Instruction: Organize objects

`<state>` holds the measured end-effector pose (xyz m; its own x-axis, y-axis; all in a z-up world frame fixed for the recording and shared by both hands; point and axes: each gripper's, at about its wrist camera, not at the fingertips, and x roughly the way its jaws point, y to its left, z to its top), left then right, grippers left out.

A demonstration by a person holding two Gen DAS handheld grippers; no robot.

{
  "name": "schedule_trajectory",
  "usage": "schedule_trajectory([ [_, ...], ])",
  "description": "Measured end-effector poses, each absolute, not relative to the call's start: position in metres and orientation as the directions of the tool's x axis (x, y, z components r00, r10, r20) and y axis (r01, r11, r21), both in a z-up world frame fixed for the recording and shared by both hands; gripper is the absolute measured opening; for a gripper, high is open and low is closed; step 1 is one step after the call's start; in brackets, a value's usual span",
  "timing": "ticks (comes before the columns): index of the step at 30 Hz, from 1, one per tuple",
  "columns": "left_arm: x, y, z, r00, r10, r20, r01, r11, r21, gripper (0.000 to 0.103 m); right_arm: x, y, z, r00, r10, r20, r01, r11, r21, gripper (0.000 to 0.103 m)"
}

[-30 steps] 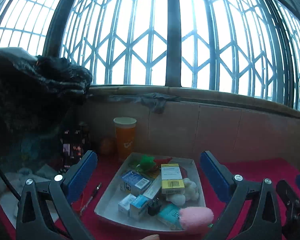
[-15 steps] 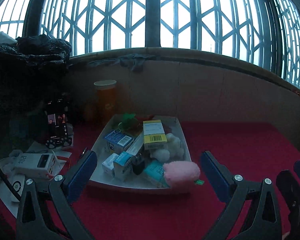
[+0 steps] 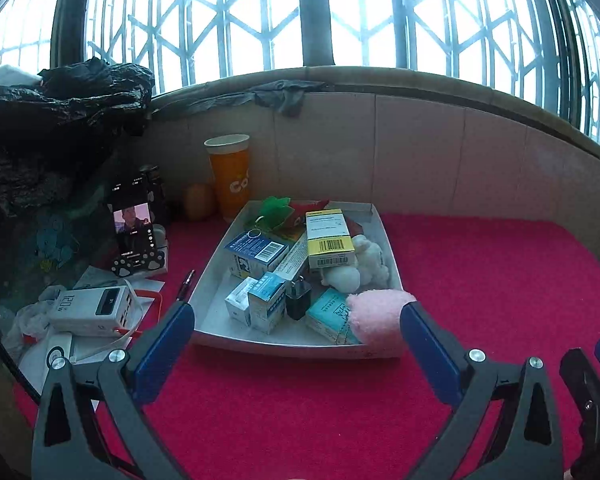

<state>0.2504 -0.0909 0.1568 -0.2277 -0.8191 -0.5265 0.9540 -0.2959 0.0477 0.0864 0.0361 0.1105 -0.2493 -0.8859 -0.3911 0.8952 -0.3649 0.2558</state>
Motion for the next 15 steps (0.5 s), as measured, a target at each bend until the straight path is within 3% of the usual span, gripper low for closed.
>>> schedule_trajectory([
  [15, 0.250, -0.095, 0.145, -0.276, -0.779, -0.563, 0.942, -0.335, 0.002, 0.103, 0.092, 0.035, 0.108, -0.233, -0.883, -0.407, 0.910, -0.346, 0.230, 0.103],
])
